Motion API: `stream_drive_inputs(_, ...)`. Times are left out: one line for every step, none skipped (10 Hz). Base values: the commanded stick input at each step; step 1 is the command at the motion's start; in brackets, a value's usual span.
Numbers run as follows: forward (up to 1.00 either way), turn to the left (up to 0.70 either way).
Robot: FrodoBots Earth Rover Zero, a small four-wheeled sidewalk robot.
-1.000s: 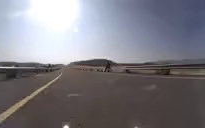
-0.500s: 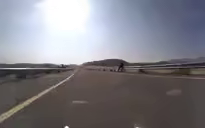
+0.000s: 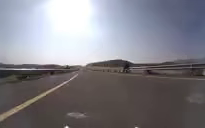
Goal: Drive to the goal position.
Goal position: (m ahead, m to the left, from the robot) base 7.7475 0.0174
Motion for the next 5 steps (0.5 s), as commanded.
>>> stream_drive_inputs(1.0, 0.06)
stream_drive_inputs(1.0, 0.4)
stream_drive_inputs(1.0, 0.4)
stream_drive_inputs(1.0, 0.16)
stream_drive_inputs(1.0, 0.01)
